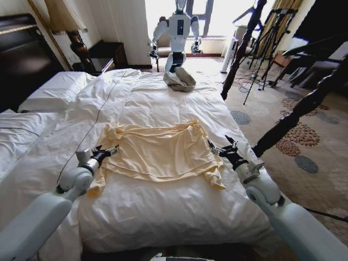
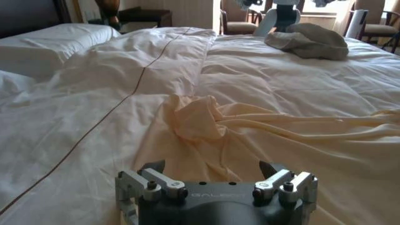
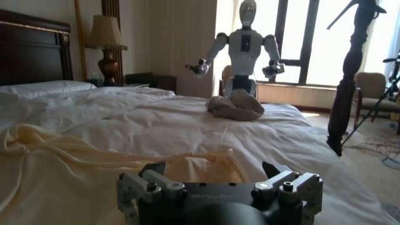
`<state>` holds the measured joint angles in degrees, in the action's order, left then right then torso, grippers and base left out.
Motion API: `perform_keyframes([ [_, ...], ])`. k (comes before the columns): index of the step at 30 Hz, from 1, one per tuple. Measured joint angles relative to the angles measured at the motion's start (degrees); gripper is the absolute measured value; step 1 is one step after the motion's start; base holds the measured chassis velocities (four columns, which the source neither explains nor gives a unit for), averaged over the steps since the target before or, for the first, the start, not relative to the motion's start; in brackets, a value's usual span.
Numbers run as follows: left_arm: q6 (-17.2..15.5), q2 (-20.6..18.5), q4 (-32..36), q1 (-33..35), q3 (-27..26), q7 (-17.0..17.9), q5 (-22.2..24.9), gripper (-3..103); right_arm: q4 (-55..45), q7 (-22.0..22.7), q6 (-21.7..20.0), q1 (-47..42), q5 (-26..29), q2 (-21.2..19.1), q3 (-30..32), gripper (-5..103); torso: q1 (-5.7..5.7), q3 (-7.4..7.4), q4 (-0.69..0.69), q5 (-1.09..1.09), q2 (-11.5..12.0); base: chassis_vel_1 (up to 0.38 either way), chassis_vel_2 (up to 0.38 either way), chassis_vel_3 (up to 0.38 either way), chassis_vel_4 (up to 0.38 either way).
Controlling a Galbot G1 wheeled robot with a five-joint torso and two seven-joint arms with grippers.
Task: Pick up the clothes from the bed and hang them on the clothes hanger.
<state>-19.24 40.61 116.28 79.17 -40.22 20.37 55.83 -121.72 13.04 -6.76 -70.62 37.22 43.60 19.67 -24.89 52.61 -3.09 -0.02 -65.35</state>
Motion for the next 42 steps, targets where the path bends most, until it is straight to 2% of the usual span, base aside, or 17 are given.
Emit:
perform_keyframes([
  [1,0.00,0.00,0.00,0.00,0.00,0.00,0.00,100,0.00,0.00,0.00,0.00,0.00,0.00,0.00,100,0.00,0.00,0.00,0.00,0.00,0.000,0.000,0.000,0.000],
  [4,-0.37,3.53,3.14,5.65,-4.02,0.31,-3.51,100,-3.49,5.44,-3.69,-5.17,-0.66,2.52,0.09,100,0.01,0.00,-0.02,-0.01,0.00,0.000,0.000,0.000,0.000],
  [9,-0.38,5.43,4.49,9.08,-5.32,-0.22,-6.31,100,-4.77,6.47,-4.63,-8.57,-2.52,3.93,0.91,100,-0.01,0.01,-0.02,0.01,0.00,0.000,0.000,0.000,0.000],
  [12,-0.34,7.08,4.28,10.00,-3.00,-0.98,-8.47,100,-4.20,5.20,-3.75,-11.56,-7.55,5.30,0.47,100,-0.03,0.02,-0.03,0.00,0.00,0.000,0.000,0.000,0.000],
  [13,-0.34,7.08,4.28,10.00,-3.00,-0.98,-8.47,100,-4.20,5.20,-3.75,-11.56,-7.55,5.30,0.47,100,-0.03,0.02,-0.03,0.00,0.00,0.000,0.000,0.000,0.000],
  [15,1.21,7.73,2.38,9.20,0.16,-2.18,-11.45,100,-2.55,4.21,-2.20,-11.81,-10.65,6.83,-0.54,100,-0.01,0.01,-0.04,-0.01,0.00,0.000,0.000,0.000,0.000],
  [20,4.40,6.86,-3.05,4.83,4.42,-4.42,-16.09,100,0.53,4.41,-1.94,-8.27,-11.51,8.72,-3.54,100,-0.02,0.02,-0.03,-0.01,0.00,0.000,0.000,0.000,0.000],
  [26,5.05,4.74,-9.75,-0.80,8.41,-5.83,-16.58,100,3.65,4.79,-2.98,-2.04,-8.43,8.84,-7.15,100,-0.03,0.03,-0.03,-0.01,0.01,0.000,0.000,0.000,0.000],
  [33,5.71,4.37,-15.46,-4.60,12.22,-5.95,-16.68,103,6.00,5.33,-3.43,4.26,-6.14,9.10,-12.08,100,-0.03,0.03,0.01,-0.02,0.01,0.000,0.000,0.000,0.000],
  [36,6.38,4.44,-17.84,-6.51,13.61,-6.88,-17.26,89,6.48,5.66,-3.44,6.47,-5.83,9.74,-14.03,100,-0.03,0.03,-0.04,-0.01,0.01,0.000,0.000,0.000,0.000],
  [37,6.38,4.44,-17.84,-6.51,13.61,-6.88,-17.26,89,6.48,5.66,-3.44,6.47,-5.83,9.74,-14.03,100,-0.03,0.03,-0.04,-0.01,0.01,0.000,0.000,0.000,0.000],
  [39,6.93,4.54,-18.35,-6.56,13.58,-7.03,-17.78,78,6.84,5.74,-3.35,7.18,-5.79,9.61,-14.65,100,-0.02,0.03,-0.02,-0.01,0.01,0.000,0.000,0.000,0.000],
  [42,7.39,4.56,-18.50,-6.50,13.40,-7.03,-18.29,73,6.95,5.74,-3.16,7.17,-5.80,9.23,-14.67,100,-0.02,0.02,-0.02,-0.01,0.01,0.000,0.000,0.000,0.000],
])
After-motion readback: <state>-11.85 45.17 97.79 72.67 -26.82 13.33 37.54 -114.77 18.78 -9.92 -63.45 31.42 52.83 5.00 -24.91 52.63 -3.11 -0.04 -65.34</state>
